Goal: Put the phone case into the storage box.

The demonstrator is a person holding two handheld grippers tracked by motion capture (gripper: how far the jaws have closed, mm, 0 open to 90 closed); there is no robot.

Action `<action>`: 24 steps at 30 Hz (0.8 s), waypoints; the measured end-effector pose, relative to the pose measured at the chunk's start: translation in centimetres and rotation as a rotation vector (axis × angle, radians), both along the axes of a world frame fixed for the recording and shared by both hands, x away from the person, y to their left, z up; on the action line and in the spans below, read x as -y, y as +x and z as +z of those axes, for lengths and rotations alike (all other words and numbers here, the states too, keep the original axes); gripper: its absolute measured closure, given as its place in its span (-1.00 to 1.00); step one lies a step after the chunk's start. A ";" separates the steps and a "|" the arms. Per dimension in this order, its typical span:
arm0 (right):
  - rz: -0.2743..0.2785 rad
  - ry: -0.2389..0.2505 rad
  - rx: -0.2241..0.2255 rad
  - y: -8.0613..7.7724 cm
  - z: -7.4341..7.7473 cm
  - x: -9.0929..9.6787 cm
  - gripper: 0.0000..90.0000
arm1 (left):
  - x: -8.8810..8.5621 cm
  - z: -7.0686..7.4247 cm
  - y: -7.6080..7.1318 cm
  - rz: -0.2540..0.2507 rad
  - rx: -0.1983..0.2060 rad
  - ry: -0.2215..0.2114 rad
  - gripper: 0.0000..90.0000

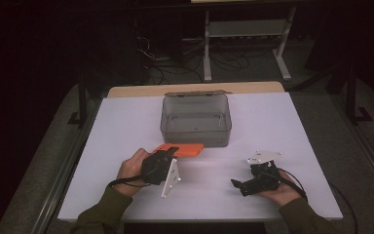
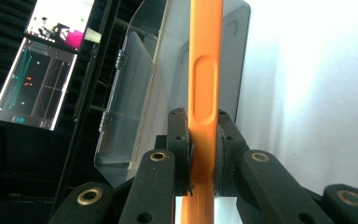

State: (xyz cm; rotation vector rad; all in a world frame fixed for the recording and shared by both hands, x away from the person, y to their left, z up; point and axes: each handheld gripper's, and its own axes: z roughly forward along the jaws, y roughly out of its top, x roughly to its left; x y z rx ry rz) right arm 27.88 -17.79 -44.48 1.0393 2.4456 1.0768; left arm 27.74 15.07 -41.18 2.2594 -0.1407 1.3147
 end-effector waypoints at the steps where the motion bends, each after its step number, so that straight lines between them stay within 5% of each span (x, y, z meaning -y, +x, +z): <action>1: 0.000 -0.001 0.000 0.0 0.0 0.0 -0.99 | 0.0 0.1 0.0 0.000 -0.003 0.000 0.77; 24: 0.004 -0.002 0.004 0.0 0.0 0.0 -0.99 | -0.6 0.6 0.7 0.020 -0.115 -0.108 0.77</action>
